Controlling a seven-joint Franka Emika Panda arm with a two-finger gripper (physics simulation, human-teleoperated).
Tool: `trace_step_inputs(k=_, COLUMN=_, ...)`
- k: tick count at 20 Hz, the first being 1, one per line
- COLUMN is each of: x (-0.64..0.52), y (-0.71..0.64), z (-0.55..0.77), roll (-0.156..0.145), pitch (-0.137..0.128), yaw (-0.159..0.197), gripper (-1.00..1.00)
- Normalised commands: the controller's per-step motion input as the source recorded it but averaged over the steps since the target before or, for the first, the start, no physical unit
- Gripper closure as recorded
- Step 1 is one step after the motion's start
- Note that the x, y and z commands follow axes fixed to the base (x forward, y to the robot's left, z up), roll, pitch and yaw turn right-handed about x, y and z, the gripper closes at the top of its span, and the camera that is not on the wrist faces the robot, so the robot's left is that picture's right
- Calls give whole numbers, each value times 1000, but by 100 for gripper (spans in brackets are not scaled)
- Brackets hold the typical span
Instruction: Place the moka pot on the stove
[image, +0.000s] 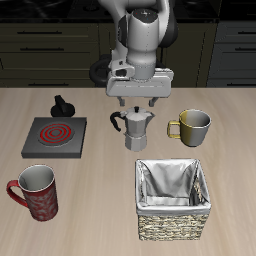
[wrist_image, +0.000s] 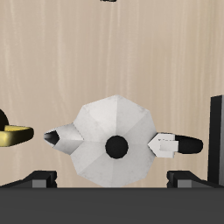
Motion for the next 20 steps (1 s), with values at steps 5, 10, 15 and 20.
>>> trace_step_inputs(k=5, x=47, y=-30, z=-183, roll=-6, pitch=30, yaw=-35, gripper=-100)
trace_step_inputs(k=10, x=28, y=-75, z=-220, roll=-14, pitch=40, yaw=-39, gripper=-100)
trace_step_inputs(k=15, x=30, y=22, z=-165, roll=24, pitch=38, yaw=-48, gripper=-100)
trace_step_inputs(k=20, x=62, y=27, z=-90, roll=32, pitch=7, yaw=-32, gripper=100)
